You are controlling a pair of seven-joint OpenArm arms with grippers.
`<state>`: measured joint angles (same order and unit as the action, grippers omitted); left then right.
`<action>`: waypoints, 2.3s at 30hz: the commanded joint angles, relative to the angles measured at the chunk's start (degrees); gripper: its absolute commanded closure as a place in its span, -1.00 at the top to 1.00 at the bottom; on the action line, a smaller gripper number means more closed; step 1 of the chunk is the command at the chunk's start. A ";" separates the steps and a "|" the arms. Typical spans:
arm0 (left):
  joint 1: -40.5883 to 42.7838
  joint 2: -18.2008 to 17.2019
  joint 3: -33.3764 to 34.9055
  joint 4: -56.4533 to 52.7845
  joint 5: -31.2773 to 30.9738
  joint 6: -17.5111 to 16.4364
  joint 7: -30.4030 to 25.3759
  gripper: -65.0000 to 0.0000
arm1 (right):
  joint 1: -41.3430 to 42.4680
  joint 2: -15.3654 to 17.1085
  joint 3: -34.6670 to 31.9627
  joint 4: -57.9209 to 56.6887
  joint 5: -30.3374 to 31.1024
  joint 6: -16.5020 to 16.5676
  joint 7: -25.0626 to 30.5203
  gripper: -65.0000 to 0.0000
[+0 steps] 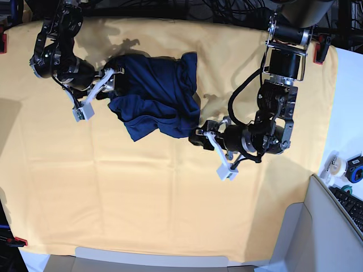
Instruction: Fold the T-shirt properly
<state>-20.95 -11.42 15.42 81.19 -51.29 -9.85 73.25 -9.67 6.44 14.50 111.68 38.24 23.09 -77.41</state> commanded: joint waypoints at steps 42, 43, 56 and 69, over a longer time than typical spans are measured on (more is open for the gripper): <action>38.14 -6.38 -10.54 28.66 -0.54 -0.48 -8.68 -0.60 | 12.44 0.99 -34.50 -9.30 -17.01 0.25 8.00 -1.00; 38.14 -6.38 -10.54 28.66 -0.54 -0.48 -8.68 -0.60 | 12.97 0.46 -34.41 -10.10 -18.15 0.25 8.00 -1.00; 38.84 -6.29 -10.54 28.66 -0.54 -0.48 -8.77 -0.60 | 24.31 -9.56 -34.41 -18.97 -26.68 0.25 8.26 -1.00; 38.84 -6.29 -10.54 28.66 -0.54 -0.48 -8.86 -0.60 | 16.84 -7.10 -18.68 -0.16 -26.41 -1.60 13.80 -1.00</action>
<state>18.13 -17.21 4.97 109.01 -51.22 -10.04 65.23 6.37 -0.69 -4.12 110.76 11.35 21.50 -64.84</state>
